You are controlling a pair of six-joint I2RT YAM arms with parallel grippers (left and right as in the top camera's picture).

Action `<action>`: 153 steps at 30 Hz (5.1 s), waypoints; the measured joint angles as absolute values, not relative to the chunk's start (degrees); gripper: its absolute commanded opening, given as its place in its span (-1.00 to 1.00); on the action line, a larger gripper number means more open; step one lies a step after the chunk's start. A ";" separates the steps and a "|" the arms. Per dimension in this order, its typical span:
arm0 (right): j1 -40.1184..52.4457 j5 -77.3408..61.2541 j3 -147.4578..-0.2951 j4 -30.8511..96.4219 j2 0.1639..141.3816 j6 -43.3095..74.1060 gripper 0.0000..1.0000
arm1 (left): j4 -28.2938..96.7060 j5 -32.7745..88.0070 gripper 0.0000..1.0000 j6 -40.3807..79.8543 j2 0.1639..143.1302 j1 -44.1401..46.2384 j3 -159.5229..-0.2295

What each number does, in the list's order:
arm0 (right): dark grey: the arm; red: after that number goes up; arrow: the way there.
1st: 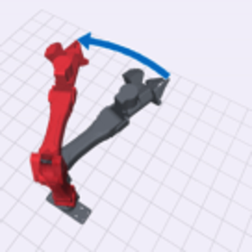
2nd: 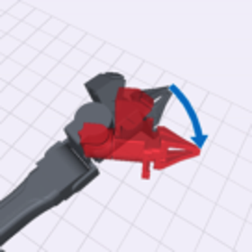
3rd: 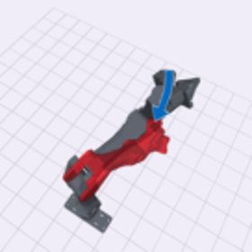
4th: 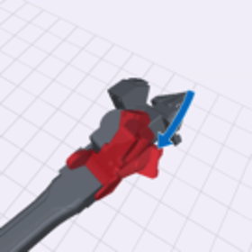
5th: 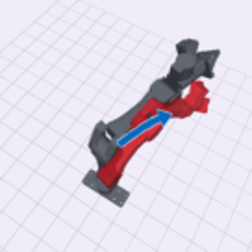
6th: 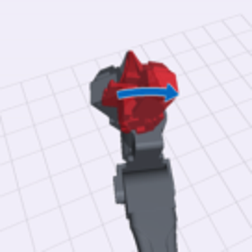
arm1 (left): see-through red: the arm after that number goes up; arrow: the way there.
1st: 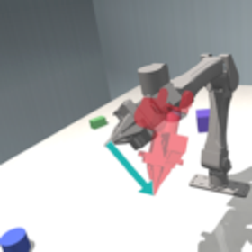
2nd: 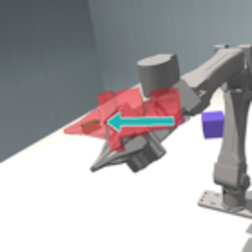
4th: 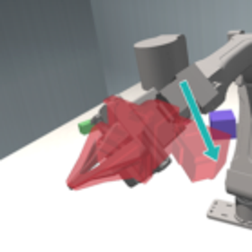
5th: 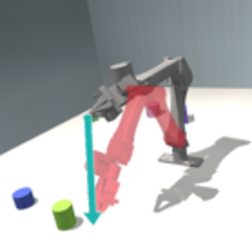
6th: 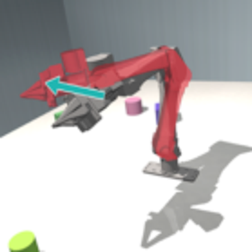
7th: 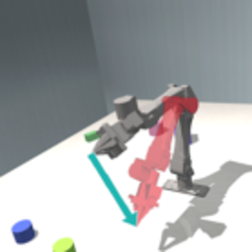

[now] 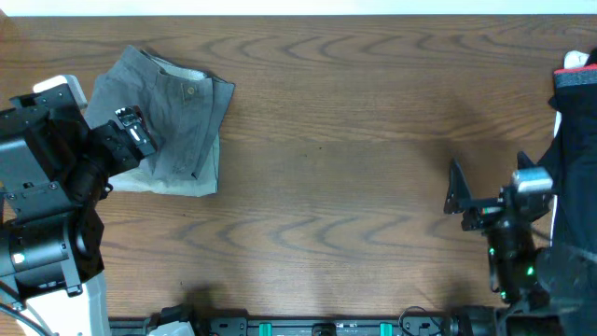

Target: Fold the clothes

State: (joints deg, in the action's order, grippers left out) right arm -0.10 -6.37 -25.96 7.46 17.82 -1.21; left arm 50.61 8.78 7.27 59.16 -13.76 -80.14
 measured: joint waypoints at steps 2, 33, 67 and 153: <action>-0.10 -6.37 -21.93 2.66 14.72 -1.34 0.99 | 50.61 8.78 0.96 7.27 59.16 -13.76 -80.14; 3.66 -6.48 -0.38 -4.75 0.78 -1.76 0.98 | 50.59 8.78 0.96 7.27 59.16 -13.76 -80.14; 3.66 -6.42 -0.38 3.40 0.80 -1.76 0.99 | 50.59 8.78 0.96 7.27 54.46 -13.76 -75.13; 3.66 -6.42 -0.38 3.40 0.80 -1.76 0.99 | 1.76 6.85 0.96 1.43 0.60 -5.87 -1.45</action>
State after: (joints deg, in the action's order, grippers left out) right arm 3.66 -6.42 -0.38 3.40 0.80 -1.76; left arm 1.76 6.85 1.43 0.60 -5.87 -1.45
